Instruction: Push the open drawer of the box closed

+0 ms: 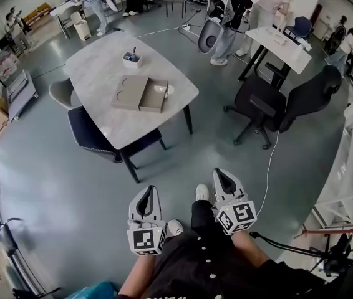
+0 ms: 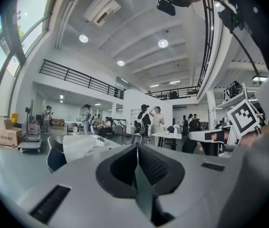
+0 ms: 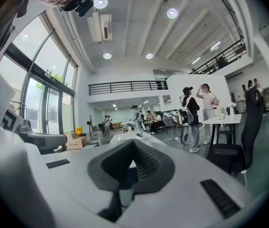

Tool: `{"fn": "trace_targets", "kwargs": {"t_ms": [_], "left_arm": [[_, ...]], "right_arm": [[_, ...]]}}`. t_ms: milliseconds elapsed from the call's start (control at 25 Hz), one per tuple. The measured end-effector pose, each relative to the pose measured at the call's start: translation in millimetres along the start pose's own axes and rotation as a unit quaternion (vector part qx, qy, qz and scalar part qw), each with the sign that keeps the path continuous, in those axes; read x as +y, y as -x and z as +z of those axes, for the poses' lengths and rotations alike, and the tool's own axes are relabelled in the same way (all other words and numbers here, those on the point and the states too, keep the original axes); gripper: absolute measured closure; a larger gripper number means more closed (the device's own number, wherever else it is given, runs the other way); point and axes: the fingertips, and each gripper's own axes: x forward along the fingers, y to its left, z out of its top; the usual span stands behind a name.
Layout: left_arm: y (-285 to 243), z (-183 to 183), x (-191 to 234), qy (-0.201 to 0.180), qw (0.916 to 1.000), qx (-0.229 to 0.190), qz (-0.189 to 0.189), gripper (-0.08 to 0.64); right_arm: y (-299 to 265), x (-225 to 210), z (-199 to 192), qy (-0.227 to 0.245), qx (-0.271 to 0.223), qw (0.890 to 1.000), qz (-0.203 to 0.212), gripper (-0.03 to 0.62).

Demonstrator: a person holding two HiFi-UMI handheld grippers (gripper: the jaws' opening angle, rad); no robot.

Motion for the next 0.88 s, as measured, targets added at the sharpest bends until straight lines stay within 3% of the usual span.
{"fn": "trace_targets", "kwargs": {"t_ms": [440, 880], "left_arm": [[-45.9, -1.9, 23.6, -0.001, 0.9999, 0.007, 0.012, 0.543], [-161.4, 14.7, 68.3, 0.0, 0.9997, 0.005, 0.022, 0.543]], "right_arm": [[-55.2, -20.5, -4.8, -0.012, 0.0, 1.0, 0.005, 0.595], [-182.9, -59.4, 14.3, -0.009, -0.003, 0.999, 0.031, 0.595]]}}
